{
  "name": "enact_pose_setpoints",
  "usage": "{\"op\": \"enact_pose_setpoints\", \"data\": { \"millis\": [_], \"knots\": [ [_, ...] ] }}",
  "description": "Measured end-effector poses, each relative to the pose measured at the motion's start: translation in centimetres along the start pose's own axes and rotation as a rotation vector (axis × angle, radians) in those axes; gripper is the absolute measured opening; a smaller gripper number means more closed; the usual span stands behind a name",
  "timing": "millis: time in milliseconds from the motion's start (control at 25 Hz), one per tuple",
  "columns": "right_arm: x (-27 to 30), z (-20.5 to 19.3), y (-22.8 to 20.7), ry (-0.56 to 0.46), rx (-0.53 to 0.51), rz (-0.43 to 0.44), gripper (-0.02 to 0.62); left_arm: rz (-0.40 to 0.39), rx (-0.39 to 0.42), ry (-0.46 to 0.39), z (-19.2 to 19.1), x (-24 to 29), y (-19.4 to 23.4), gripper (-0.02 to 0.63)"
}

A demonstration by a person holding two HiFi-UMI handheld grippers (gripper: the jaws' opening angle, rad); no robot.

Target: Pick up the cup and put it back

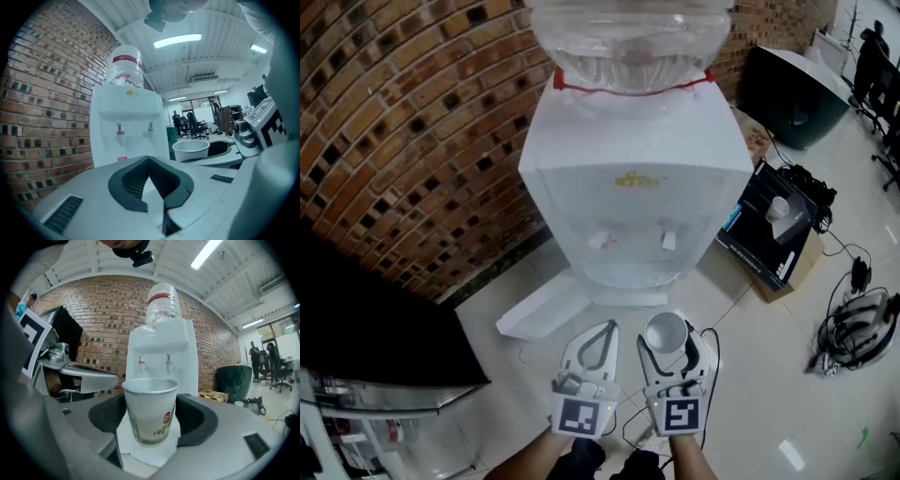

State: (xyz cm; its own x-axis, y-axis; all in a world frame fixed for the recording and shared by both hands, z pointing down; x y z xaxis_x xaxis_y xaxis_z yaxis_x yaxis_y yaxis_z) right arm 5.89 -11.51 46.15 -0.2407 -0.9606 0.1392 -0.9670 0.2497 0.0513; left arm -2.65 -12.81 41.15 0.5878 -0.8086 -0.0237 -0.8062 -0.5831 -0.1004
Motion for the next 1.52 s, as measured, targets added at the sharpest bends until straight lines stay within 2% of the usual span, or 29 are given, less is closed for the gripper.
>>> {"op": "enact_pose_setpoints", "data": {
  "millis": [120, 240, 360, 480, 720, 840, 960, 1200, 1520],
  "knots": [
    [-1.7, 5.4, 0.5, 0.028, -0.011, 0.002, 0.331, -0.025, 0.003, 0.004, 5.2, -0.7, -0.4, 0.002],
    [-2.3, 13.5, 0.7, 0.001, -0.045, 0.019, 0.332, -0.047, 0.01, 0.008, 10.8, -1.3, -0.7, 0.002],
    [-3.2, 20.6, 1.6, -0.017, -0.043, 0.043, 0.333, -0.018, -0.041, -0.024, 17.3, -2.2, 0.3, 0.002],
    [-4.4, 26.9, 2.2, -0.025, -0.03, 0.046, 0.333, -0.031, -0.018, -0.053, 24.0, -2.3, 1.4, 0.002],
    [-7.0, 36.8, 2.9, -0.045, -0.021, 0.059, 0.333, -0.023, -0.016, -0.108, 34.8, -3.3, 3.2, 0.002],
    [-7.8, 39.8, 3.2, -0.047, -0.025, 0.076, 0.333, -0.016, -0.013, -0.124, 38.3, -3.7, 3.7, 0.002],
    [-8.4, 41.8, 3.6, -0.057, -0.017, 0.095, 0.333, -0.008, -0.03, -0.151, 40.1, -4.2, 3.7, 0.002],
    [-8.7, 43.2, 4.0, -0.056, -0.024, 0.121, 0.333, -0.006, -0.023, -0.181, 41.8, -4.7, 3.6, 0.002],
    [-8.6, 43.5, 3.3, -0.071, -0.002, 0.104, 0.333, 0.001, -0.012, -0.192, 42.4, -4.7, 3.2, 0.002]
  ]
}}
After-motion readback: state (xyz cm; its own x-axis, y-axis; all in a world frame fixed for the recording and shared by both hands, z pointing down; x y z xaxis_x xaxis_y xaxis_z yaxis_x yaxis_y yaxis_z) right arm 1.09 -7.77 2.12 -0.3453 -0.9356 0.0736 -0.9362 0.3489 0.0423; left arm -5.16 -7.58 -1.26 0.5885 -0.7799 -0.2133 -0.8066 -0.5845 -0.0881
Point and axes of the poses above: the fingertips, and each gripper's own axes: x forward along the fingers, y to its left, z out of its top, the point moved 1 cm from there along -x, backward along the fingers, and after that the axes turned 4 degrees about -z, right-handed, at the moved point
